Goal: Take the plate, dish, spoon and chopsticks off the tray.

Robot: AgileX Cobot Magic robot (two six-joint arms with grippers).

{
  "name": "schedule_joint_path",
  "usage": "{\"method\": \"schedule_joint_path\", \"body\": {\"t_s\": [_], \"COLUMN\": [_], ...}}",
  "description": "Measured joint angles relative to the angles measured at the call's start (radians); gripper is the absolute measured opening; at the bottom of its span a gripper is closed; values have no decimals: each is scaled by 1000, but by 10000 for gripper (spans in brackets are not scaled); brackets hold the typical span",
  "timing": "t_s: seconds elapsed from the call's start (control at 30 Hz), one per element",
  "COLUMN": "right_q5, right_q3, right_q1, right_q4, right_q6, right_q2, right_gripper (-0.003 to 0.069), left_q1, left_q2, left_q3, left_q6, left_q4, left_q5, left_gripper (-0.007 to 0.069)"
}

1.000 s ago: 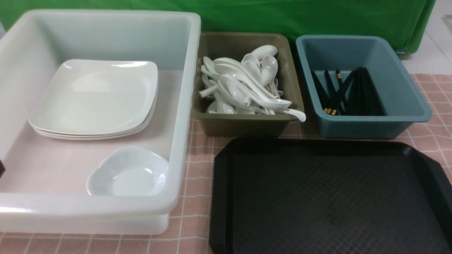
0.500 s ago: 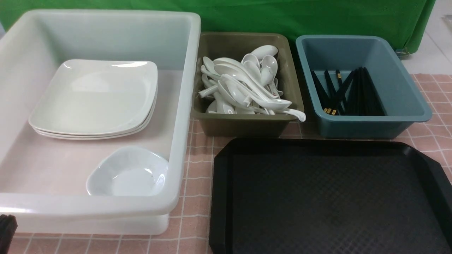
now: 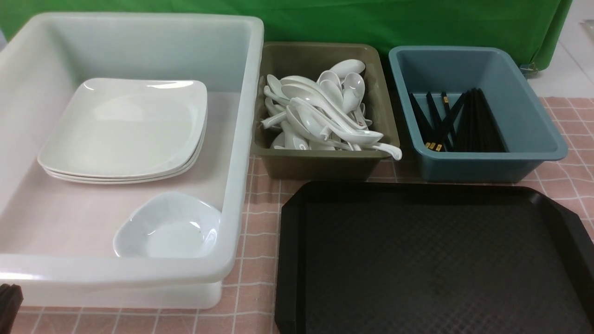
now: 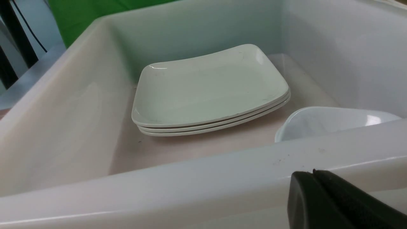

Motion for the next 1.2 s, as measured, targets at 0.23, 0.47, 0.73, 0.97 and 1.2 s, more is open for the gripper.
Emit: {"method": "schedule_joint_path", "body": {"t_s": [0.23,0.47,0.73,0.97,1.2], "right_q5": [0,70,491,550,532], "right_q3": [0,0,30,180,184], "right_q1": [0,0,-107,-377,-440], "right_q4": [0,0,-1,-3,-3], "right_q6": [0,-2,-18,-82,-84], "right_q2": [0,0,-17,-56,-56], "right_gripper": [238,238,240,240,240], "left_q1": [0,0,0,0,0], "left_q2": [0,0,0,0,-1], "left_q3": [0,0,0,0,0], "left_q6": [0,0,0,0,0], "left_q4": [0,0,0,1,1], "left_q5": [0,0,3,5,8], "left_gripper": [4,4,4,4,4]}}
